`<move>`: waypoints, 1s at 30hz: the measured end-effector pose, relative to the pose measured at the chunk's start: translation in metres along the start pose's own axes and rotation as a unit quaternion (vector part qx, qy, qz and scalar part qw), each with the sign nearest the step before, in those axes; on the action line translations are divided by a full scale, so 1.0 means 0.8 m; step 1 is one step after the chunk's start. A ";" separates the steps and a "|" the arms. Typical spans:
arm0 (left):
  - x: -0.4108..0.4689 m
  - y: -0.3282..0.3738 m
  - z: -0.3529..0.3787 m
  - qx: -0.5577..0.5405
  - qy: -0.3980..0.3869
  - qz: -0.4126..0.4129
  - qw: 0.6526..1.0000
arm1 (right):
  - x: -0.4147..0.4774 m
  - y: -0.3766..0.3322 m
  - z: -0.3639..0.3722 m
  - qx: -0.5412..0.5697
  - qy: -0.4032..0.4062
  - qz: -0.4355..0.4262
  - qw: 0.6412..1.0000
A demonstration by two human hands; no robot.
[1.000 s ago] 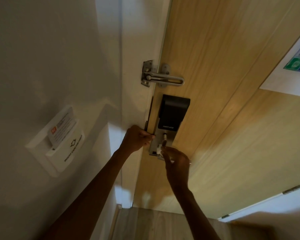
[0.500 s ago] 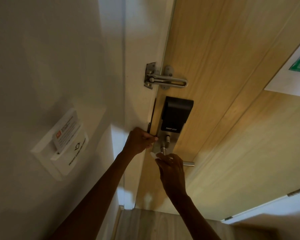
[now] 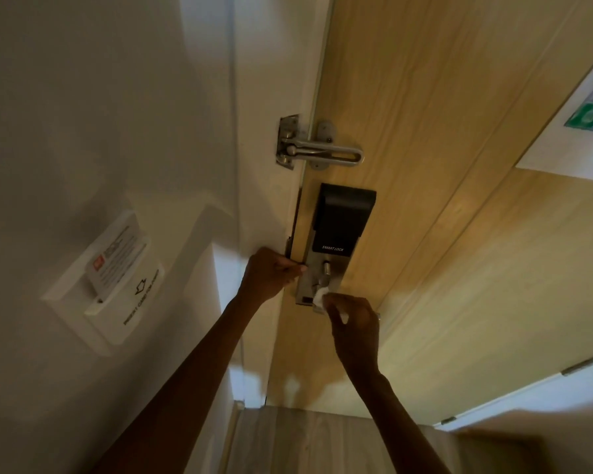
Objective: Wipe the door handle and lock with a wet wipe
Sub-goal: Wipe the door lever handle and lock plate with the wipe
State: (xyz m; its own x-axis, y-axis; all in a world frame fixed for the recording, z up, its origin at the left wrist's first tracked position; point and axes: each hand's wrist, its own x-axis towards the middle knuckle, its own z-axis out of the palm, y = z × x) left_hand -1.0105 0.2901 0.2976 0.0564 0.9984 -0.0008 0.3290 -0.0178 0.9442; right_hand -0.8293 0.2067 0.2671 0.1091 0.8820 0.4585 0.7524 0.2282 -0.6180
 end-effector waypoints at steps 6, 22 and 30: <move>-0.003 0.006 0.002 0.006 0.010 0.009 1.000 | 0.020 -0.021 0.018 0.028 0.005 0.085 0.996; -0.010 0.004 0.004 0.006 0.021 0.000 1.000 | 0.030 0.069 -0.073 0.016 -0.189 0.066 0.980; -0.012 0.004 0.006 -0.003 0.025 -0.002 1.000 | -0.025 0.050 -0.040 0.441 -0.005 0.376 0.815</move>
State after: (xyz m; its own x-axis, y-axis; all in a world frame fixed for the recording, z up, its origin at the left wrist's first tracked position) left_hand -1.0056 0.2802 0.2992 0.0085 0.9999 0.0121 0.3242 -0.0142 0.9459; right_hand -0.7805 0.1853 0.2533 0.3158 0.9112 -0.2647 -0.2842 -0.1754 -0.9426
